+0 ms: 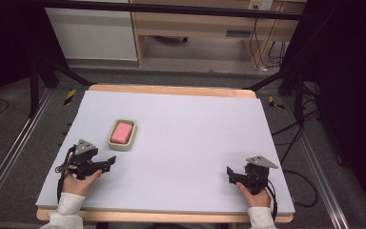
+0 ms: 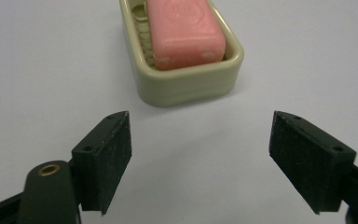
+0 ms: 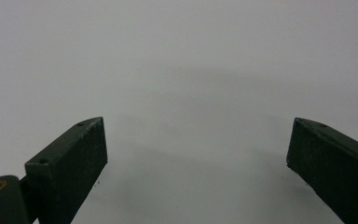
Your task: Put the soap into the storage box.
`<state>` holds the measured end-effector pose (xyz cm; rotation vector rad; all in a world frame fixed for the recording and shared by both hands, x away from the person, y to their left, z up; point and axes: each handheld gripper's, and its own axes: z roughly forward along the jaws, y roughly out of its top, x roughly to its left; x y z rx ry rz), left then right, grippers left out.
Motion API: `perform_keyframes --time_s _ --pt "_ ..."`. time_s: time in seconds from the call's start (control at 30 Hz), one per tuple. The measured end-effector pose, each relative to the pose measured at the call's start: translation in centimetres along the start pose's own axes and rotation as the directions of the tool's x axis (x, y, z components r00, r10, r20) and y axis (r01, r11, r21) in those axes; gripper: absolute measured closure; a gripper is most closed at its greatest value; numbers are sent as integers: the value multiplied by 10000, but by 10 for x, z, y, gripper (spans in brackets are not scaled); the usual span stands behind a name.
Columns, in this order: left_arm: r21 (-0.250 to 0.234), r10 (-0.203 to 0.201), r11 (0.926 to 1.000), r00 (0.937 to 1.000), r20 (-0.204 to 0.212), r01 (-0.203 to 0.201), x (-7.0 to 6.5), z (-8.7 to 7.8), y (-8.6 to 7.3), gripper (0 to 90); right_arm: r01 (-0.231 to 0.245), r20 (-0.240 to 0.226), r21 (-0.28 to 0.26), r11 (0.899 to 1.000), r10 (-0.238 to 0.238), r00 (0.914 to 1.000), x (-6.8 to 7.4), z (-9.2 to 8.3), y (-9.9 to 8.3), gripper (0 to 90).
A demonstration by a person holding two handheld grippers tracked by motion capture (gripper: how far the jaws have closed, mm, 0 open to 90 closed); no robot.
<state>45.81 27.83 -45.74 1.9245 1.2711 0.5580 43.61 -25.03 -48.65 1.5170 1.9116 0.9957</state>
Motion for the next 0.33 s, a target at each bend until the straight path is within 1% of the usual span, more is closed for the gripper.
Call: perform_keyframes --time_s 0.07,0.13,0.23,0.27,0.3,0.33 --pt "64 -27 10000 10000 -70 27 2 -1 -4 205 87 28 -17 10000 -87 10000 -1 0 0 54" --pt "149 -40 9999 9999 -152 43 4 -3 -7 201 69 -1 -37 10000 -69 10000 -1 -1 0 54" --pt "211 -167 9996 9995 -264 172 8 -4 -13 198 3 27 -56 10000 -3 10000 -1 -1 0 54" --pt "271 -182 9995 9995 -271 189 9 -4 -14 199 49 29 -75 10000 -48 10000 -2 -1 0 54" --pt "310 -190 9993 9993 -320 200 10 -5 -16 198 -26 -6 -79 10000 26 10000 -1 -2 0 54" --pt "320 -176 9993 9991 -395 189 12 -6 -17 198 22 49 -117 9999 -21 10000 -1 -2 0 54"
